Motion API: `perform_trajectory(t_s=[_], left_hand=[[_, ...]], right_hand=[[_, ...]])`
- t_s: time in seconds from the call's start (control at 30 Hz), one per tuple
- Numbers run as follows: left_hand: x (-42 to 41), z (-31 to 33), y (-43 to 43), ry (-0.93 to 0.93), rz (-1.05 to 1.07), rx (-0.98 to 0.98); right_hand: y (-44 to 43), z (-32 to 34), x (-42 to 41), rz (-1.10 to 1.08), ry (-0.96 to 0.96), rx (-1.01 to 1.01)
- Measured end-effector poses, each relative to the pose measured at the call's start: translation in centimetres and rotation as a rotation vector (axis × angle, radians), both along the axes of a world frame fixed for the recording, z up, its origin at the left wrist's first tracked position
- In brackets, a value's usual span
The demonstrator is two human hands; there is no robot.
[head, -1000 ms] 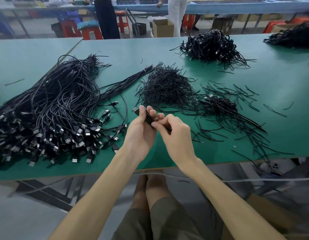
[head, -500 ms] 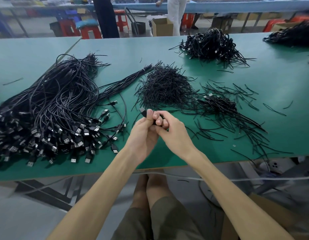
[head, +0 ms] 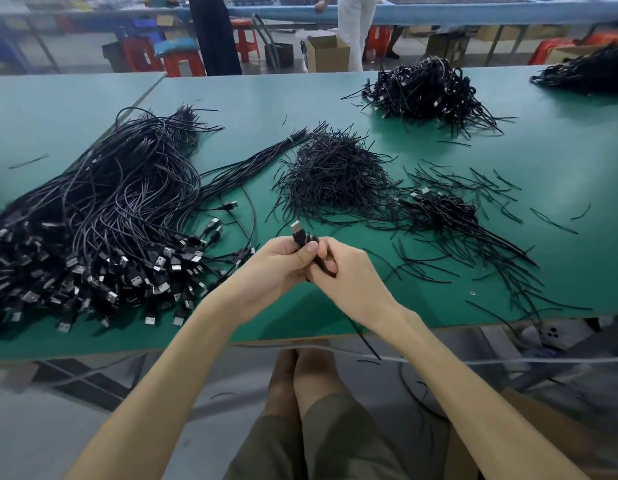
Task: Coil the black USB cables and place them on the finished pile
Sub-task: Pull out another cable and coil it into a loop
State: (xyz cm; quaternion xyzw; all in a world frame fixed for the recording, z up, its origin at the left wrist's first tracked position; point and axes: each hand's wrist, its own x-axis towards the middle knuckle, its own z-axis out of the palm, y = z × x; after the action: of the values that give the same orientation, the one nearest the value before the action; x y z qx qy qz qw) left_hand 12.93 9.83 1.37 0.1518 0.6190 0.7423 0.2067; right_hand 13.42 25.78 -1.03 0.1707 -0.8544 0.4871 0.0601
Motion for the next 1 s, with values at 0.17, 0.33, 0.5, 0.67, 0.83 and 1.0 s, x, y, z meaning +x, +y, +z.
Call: perform_trajectory(t_s=[0.17, 0.33, 0.5, 0.67, 0.83, 1.0], left_hand=[[-0.3, -0.3, -0.7, -0.075, -0.067, 0.079], [-0.6, -0.8, -1.4, -0.158, -0.070, 0.150], [-0.9, -1.8, -1.3, -0.072, 0.003, 0.055], [-0.7, -2.4, -1.5, 0.010, 0.096, -0.103], [-1.1, -2.5, -1.6, 0.039, 0.170, -0.158], [-1.0, -2.9, -0.6, 0.111, 0.267, -0.174]], right_hand=[[0.1, 0.8, 0.1, -0.010, 0.025, 0.052], [0.4, 0.6, -0.3, 0.035, 0.037, 0.126], [1.5, 0.1, -0.9, 0.013, 0.085, 0.258], [1.5, -0.1, -0.9, 0.022, 0.056, 0.286], [1.7, -0.4, -0.6, -0.001, 0.051, 0.350], [1.4, -0.5, -0.3, -0.039, -0.007, 0.341]])
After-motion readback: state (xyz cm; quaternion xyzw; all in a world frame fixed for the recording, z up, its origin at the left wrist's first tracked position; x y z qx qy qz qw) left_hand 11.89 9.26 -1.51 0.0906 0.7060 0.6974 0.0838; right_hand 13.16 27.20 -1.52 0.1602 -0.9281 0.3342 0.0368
